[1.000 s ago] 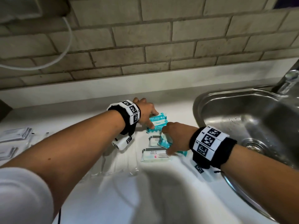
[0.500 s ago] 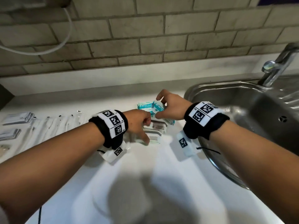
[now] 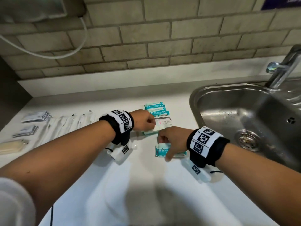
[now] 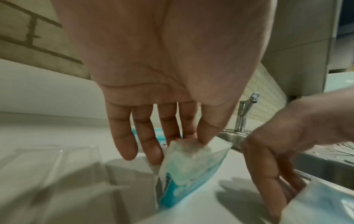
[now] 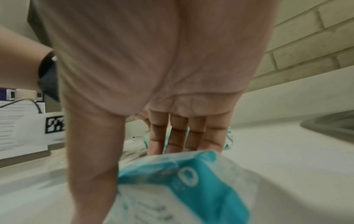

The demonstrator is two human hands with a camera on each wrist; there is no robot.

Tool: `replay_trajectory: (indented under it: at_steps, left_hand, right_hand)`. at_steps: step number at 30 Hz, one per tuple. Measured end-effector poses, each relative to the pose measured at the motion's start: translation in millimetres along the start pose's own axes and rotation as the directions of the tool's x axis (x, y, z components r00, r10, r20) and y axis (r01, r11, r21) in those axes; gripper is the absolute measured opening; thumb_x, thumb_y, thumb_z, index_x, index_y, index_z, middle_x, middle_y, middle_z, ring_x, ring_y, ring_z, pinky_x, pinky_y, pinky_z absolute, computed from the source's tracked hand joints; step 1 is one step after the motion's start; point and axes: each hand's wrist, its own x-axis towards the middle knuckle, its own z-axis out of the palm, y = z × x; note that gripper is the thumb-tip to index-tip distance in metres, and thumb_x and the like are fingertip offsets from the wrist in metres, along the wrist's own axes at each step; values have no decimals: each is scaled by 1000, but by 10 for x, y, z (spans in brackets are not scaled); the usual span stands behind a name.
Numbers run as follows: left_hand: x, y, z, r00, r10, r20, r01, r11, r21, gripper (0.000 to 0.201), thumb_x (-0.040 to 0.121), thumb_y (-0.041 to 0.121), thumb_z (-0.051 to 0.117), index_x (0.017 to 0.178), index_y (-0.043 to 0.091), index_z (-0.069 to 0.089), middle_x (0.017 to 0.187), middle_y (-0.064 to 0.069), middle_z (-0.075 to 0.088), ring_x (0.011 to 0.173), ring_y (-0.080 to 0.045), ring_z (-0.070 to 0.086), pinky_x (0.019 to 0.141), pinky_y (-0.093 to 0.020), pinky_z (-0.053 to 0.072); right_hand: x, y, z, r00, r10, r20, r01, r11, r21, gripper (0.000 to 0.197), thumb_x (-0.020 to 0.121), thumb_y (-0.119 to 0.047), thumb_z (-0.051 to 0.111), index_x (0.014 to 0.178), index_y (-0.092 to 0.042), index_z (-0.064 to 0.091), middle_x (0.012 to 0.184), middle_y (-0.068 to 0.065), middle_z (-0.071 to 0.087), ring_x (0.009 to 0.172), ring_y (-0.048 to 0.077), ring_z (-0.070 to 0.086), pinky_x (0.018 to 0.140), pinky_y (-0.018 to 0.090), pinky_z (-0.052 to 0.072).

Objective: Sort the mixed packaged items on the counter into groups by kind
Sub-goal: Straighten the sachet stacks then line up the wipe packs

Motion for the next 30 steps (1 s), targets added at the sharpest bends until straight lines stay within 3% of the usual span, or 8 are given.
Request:
replay_trajectory:
  at_steps: [4, 6, 10, 14, 17, 20, 26, 30]
  left_hand:
    - [46, -15, -12, 999, -27, 27, 28, 999, -46, 27, 101, 27, 42, 106, 9, 61, 99, -4, 61, 89, -18, 52, 75, -25, 36]
    - [66, -34, 2, 998, -52, 29, 54, 995, -83, 26, 101, 28, 41, 100, 10, 60, 91, -4, 58, 83, -19, 52, 72, -26, 37]
    - [85, -87, 41, 976, -190, 104, 215, 914, -344, 22, 100, 30, 44, 103, 16, 60, 93, -7, 68, 67, -28, 71, 63, -33, 55]
    - [86, -65, 19, 960, -265, 95, 276, 825, -493, 24, 98, 34, 51, 103, 16, 65, 91, -5, 72, 62, -20, 71, 62, -30, 57]
    - [98, -105, -5, 973, -221, 71, 230, 882, -412, 31, 82, 47, 70, 98, 21, 68, 90, 2, 74, 67, -13, 72, 72, -27, 59]
    - [75, -170, -38, 980, -185, 77, 201, 909, -365, 30, 75, 30, 81, 98, 20, 65, 92, 0, 71, 64, -12, 70, 67, -24, 57]
    - [-4, -294, -276, 981, -190, -43, 151, 881, -448, 11, 91, 29, 64, 98, 20, 62, 96, -5, 73, 78, -22, 71, 74, -34, 60]
    - [-40, -357, -389, 968, -194, -162, 104, 890, -444, 13, 97, 26, 53, 102, 18, 61, 101, -8, 70, 79, -25, 65, 68, -33, 58]
  right_hand:
    - [27, -38, 9, 999, -20, -46, 23, 998, 56, 55, 59, -47, 86, 100, -22, 60, 97, -3, 65, 87, 17, 60, 77, 33, 51]
    - [58, -18, -141, 991, 12, -137, -1, 997, 81, 45, 68, -52, 78, 94, -19, 63, 92, -3, 65, 83, 16, 60, 73, 31, 50]
    - [262, 144, -464, 943, 124, -309, -101, 991, 91, 14, 89, -25, 60, 94, -12, 61, 97, 5, 65, 89, 23, 58, 70, 28, 42]
    - [485, 256, -465, 962, 128, -243, -139, 990, -29, 34, 87, -13, 64, 120, -14, 59, 124, 7, 60, 110, 26, 58, 85, 27, 42]
    - [552, 291, -395, 964, 121, -238, -143, 987, -76, 48, 78, -23, 76, 121, -16, 59, 121, 6, 58, 105, 25, 59, 85, 31, 46]
    - [574, 293, -384, 959, 136, -249, -162, 983, -87, 52, 72, -31, 81, 116, -14, 59, 114, 7, 57, 100, 26, 58, 84, 34, 49]
    - [556, 307, -359, 971, 132, -201, -157, 981, -116, 64, 71, -36, 82, 123, -14, 52, 118, 7, 56, 104, 27, 57, 87, 35, 48]
    - [527, 368, -377, 974, 150, -170, -158, 987, -37, 46, 84, -28, 70, 125, -13, 53, 120, 6, 61, 104, 25, 58, 83, 30, 44]
